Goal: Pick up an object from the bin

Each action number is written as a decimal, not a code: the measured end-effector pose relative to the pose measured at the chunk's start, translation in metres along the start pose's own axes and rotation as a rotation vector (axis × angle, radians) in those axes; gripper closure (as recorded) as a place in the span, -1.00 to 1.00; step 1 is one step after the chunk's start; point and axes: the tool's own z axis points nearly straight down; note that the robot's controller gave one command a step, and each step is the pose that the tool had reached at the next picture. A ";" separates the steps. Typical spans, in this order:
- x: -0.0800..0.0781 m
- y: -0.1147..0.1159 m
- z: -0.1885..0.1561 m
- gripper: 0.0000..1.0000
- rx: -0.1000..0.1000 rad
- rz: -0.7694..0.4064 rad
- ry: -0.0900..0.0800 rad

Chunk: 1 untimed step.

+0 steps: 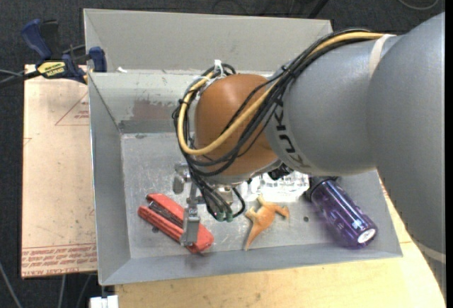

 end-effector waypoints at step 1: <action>-0.002 -0.001 -0.004 -1.00 -0.001 0.004 -0.007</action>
Offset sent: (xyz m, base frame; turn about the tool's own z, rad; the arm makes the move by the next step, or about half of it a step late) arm -0.0132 -0.0114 -0.0848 0.1147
